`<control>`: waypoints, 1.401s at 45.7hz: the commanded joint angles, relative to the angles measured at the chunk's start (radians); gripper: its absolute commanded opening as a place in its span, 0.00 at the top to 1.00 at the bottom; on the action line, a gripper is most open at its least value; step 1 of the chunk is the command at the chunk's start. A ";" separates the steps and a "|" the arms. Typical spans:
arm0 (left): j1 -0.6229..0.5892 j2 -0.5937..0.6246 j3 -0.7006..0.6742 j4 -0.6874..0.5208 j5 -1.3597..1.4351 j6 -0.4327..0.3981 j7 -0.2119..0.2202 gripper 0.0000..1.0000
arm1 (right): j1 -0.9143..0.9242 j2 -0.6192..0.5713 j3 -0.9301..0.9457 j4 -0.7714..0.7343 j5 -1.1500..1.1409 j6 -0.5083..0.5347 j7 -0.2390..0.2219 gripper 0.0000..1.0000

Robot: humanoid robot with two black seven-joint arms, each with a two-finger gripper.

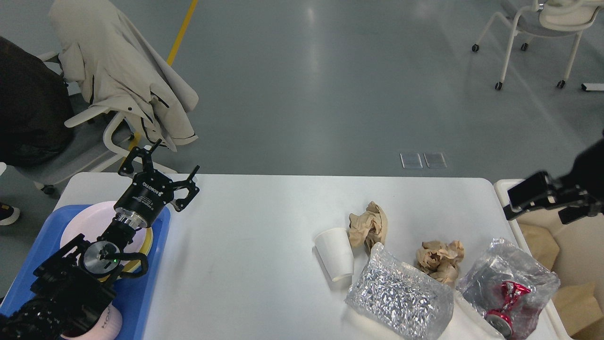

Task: Tidy desktop

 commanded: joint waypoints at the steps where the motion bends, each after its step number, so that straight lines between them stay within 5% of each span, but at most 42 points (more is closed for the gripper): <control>1: 0.000 0.000 0.000 -0.001 0.000 0.000 0.000 0.00 | -0.421 -0.027 -0.014 -0.176 0.062 -0.251 -0.055 0.00; 11: 0.000 0.000 0.000 0.000 0.000 0.000 0.000 0.00 | -0.934 -0.033 0.202 -0.498 0.381 -0.341 -0.048 0.00; 26: 0.000 0.000 0.000 0.000 0.000 0.000 -0.002 0.00 | -1.050 -0.024 0.322 -0.539 0.445 -0.385 -0.057 0.01; 29: 0.000 0.000 0.000 0.000 0.000 0.000 0.000 0.00 | -1.077 -0.022 0.334 -0.553 0.445 -0.413 -0.058 0.06; 34: 0.000 0.000 0.000 0.000 0.000 0.000 0.000 0.00 | -1.123 -0.021 0.368 -0.588 0.445 -0.427 -0.060 0.48; 40: 0.000 0.000 0.000 0.000 0.000 0.000 0.000 0.00 | -1.156 -0.022 0.405 -0.621 0.445 -0.427 -0.058 0.62; 44: 0.000 0.000 0.000 0.000 0.000 0.000 0.000 0.00 | -1.161 -0.021 0.419 -0.622 0.444 -0.420 -0.057 1.00; 64: 0.000 0.000 0.000 0.000 0.000 0.000 0.000 0.00 | -1.120 -0.056 0.445 -0.609 0.438 -0.407 -0.042 1.00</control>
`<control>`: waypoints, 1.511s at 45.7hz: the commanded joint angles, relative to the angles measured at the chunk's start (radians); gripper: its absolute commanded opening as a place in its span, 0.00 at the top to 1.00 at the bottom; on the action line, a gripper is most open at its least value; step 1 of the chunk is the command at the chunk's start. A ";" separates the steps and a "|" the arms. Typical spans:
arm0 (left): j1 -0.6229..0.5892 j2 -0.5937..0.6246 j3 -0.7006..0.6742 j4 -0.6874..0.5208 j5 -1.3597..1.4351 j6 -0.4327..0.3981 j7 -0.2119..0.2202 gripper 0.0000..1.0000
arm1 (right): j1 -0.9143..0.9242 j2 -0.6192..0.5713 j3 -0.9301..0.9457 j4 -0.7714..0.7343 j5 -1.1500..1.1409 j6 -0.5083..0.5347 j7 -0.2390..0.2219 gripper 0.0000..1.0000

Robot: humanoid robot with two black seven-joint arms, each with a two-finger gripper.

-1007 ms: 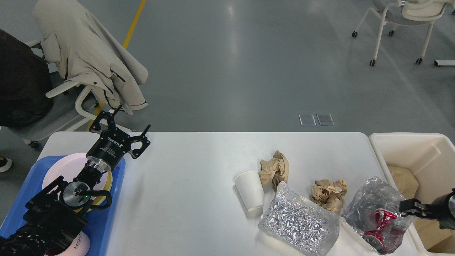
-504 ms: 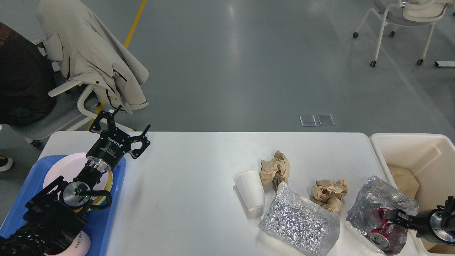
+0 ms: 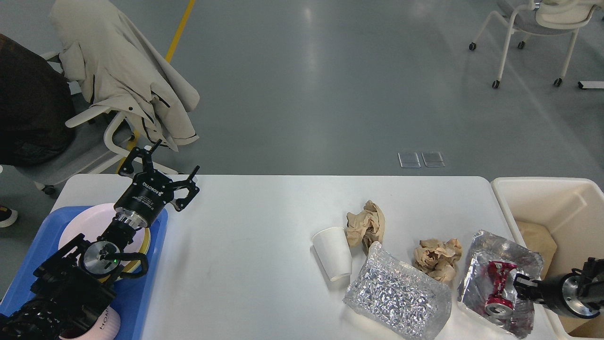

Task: Tidy desktop
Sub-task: 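Grasp the clear plastic bag with red contents with the right gripper, then lift the clear plastic bag and drop it into the white bin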

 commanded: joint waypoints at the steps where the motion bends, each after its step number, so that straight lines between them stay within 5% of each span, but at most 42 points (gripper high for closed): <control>1: 0.000 0.000 0.000 -0.001 0.000 0.000 0.000 0.00 | 0.033 -0.032 -0.010 0.010 -0.005 0.004 0.009 1.00; 14: 0.000 0.000 0.000 -0.001 0.000 0.000 0.000 0.00 | 0.349 -0.157 -0.138 0.081 -0.059 0.171 0.072 1.00; 30: 0.000 0.000 0.000 0.001 0.000 0.000 0.000 0.00 | 1.205 -0.274 -0.340 0.172 -0.390 0.603 0.105 1.00; 40: 0.000 0.000 0.000 -0.001 0.000 0.000 0.000 0.00 | 1.271 -0.273 -0.337 0.164 -0.493 0.642 0.104 1.00; 47: 0.000 0.000 0.000 -0.001 0.000 0.000 0.000 0.00 | 1.078 -0.302 -0.317 0.045 -0.497 0.532 0.102 1.00; 56: 0.000 0.000 0.000 -0.001 0.000 0.000 0.000 0.00 | 0.321 -0.279 -0.181 -0.408 -0.479 0.182 0.105 1.00; 64: 0.000 0.000 0.000 -0.001 0.000 0.000 0.000 0.00 | -0.228 -0.165 0.037 -0.744 -0.409 0.126 0.096 1.00; 69: 0.000 0.000 0.000 -0.001 0.000 0.000 0.000 0.00 | -0.404 -0.064 0.040 -0.873 -0.295 0.122 0.092 1.00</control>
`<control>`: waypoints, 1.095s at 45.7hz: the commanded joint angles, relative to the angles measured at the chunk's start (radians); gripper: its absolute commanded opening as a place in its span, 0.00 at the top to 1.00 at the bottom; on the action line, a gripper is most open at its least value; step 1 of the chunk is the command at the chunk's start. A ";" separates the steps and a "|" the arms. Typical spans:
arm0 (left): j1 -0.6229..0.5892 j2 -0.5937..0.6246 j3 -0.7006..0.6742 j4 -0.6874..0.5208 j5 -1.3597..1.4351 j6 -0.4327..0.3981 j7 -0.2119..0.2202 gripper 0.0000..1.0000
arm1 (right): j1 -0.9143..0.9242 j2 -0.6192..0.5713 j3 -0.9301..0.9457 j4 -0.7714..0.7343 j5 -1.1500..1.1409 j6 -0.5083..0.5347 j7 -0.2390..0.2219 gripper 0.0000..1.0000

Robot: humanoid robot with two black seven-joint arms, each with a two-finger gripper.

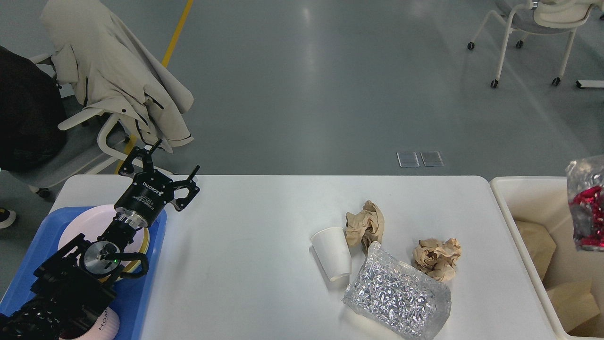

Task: Tidy desktop
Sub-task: 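Lift the clear plastic bag and drop it into the white bin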

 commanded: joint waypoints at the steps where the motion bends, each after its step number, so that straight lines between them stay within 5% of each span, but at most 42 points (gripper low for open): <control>1: 0.000 0.000 0.000 0.001 0.000 0.000 0.000 0.00 | -0.304 0.104 0.010 -0.135 0.124 -0.011 -0.011 1.00; 12: 0.000 0.000 0.000 0.001 0.000 0.000 0.000 0.00 | -0.387 0.176 0.010 -0.140 0.159 -0.068 -0.068 0.95; 13: 0.000 0.000 0.000 0.001 0.000 0.000 0.000 0.00 | -0.387 0.178 0.010 -0.140 0.159 -0.077 -0.068 0.72; 15: 0.000 0.000 0.000 0.001 0.000 0.000 0.000 0.00 | -0.387 0.181 0.017 -0.134 0.161 -0.088 -0.068 0.00; 26: 0.000 0.000 0.000 0.001 0.000 0.000 0.000 0.00 | -0.315 0.179 0.018 -0.071 0.161 -0.080 -0.062 0.00; 31: 0.000 0.000 0.000 0.001 0.000 0.000 0.000 0.00 | -0.093 0.100 0.013 0.131 0.156 -0.068 -0.059 0.00; 36: 0.000 0.000 0.000 0.001 0.000 0.000 0.000 0.00 | 0.306 -0.011 -0.031 0.491 0.081 -0.025 -0.057 0.00; 44: 0.000 0.000 0.000 0.001 0.000 0.000 0.000 0.00 | 1.082 -0.126 -0.114 1.079 -0.026 0.302 -0.068 0.00; 50: 0.000 0.000 0.000 0.000 0.000 0.000 0.000 0.00 | 1.464 -0.094 -0.110 1.303 -0.028 0.564 -0.074 0.00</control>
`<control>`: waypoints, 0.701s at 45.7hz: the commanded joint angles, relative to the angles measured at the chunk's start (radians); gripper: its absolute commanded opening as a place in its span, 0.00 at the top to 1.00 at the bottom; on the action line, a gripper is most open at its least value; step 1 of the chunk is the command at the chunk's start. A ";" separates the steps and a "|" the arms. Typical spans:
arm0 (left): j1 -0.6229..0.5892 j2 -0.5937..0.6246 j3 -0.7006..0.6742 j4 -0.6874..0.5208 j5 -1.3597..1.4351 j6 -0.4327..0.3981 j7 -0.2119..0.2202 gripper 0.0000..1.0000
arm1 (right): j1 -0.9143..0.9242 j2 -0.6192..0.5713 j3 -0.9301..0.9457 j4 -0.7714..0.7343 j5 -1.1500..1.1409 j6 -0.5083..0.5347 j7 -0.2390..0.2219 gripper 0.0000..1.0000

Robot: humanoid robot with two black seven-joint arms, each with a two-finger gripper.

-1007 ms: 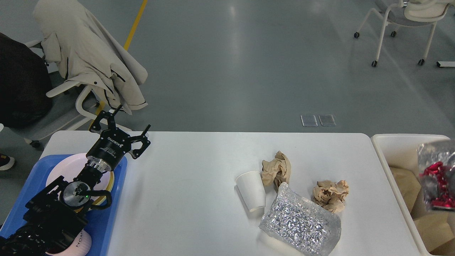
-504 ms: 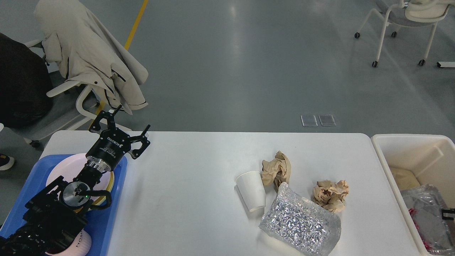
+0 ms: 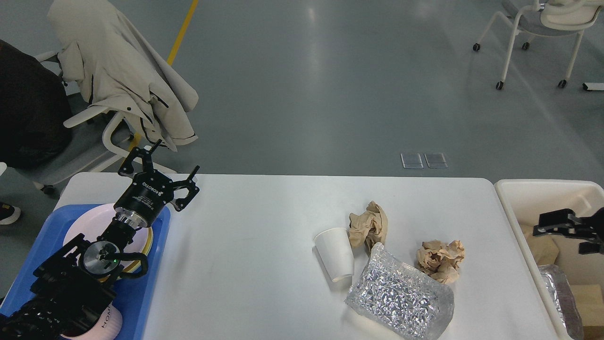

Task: Tidy desktop
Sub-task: 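Lift the clear plastic bag and drop it into the white bin, then reach the right gripper down to the silver foil bag and grasp it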

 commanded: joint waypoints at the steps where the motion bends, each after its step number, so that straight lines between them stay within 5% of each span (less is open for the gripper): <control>1: 0.000 0.000 0.000 0.000 0.000 0.000 0.000 0.00 | 0.631 0.035 0.008 0.206 -0.006 0.258 -0.009 0.00; 10: 0.000 0.000 0.000 -0.001 0.000 0.000 0.000 0.00 | 0.785 0.181 0.135 0.170 -0.010 0.449 -0.007 0.00; 19: 0.000 0.000 0.000 -0.001 0.000 0.000 0.000 0.00 | 0.755 0.253 0.158 0.154 -0.091 0.452 -0.013 0.00; 32: 0.000 0.000 0.000 0.000 0.000 0.000 0.000 0.00 | 0.055 0.322 0.048 0.148 0.069 -0.048 -0.087 0.00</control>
